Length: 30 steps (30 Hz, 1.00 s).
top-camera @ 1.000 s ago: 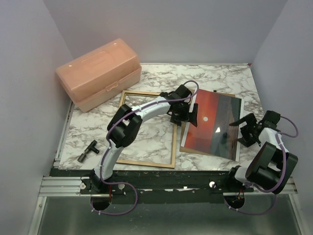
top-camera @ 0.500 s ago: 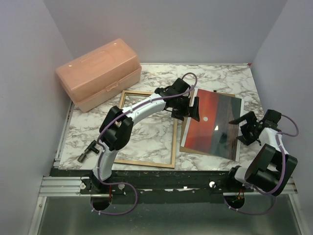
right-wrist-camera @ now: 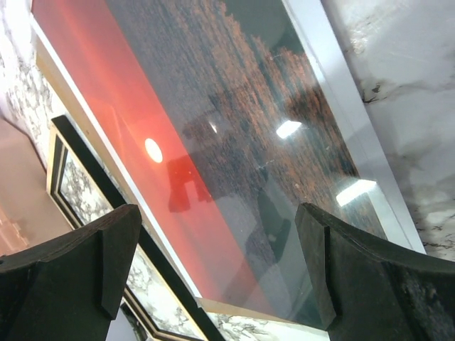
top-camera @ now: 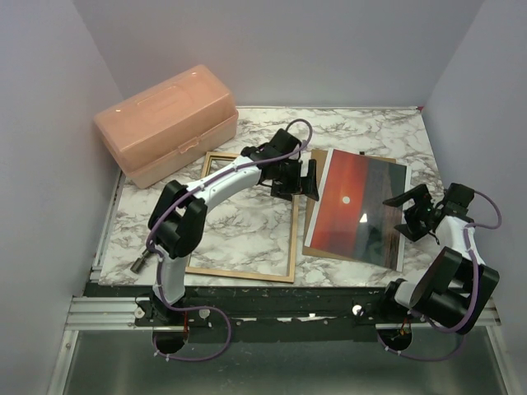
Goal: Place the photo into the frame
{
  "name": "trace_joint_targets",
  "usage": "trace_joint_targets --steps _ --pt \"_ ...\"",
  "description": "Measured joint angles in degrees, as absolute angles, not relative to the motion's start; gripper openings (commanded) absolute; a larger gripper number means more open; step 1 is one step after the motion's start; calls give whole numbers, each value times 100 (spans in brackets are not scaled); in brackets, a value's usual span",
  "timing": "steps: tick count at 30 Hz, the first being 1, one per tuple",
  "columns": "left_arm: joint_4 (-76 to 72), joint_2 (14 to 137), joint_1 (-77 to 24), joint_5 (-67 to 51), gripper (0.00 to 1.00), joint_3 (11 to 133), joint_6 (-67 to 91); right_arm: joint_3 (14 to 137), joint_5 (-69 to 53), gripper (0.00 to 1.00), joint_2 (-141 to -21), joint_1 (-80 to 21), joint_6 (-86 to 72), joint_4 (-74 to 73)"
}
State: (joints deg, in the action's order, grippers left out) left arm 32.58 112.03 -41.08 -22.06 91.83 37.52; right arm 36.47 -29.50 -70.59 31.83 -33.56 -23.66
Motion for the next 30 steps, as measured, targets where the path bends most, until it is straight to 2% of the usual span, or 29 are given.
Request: trace_joint_targets --steps 13,22,30 --pt "3625 12178 -4781 -1739 94 10560 3684 3647 -1883 100 -7330 3183 -3367 -2526" --pt "4198 13085 -5002 -1135 95 11030 3684 3647 -1831 100 -7437 3183 -3450 -2491" --pt "4480 13299 -5019 -967 94 11286 3660 3551 -1935 100 -7448 3183 -3514 -2222"
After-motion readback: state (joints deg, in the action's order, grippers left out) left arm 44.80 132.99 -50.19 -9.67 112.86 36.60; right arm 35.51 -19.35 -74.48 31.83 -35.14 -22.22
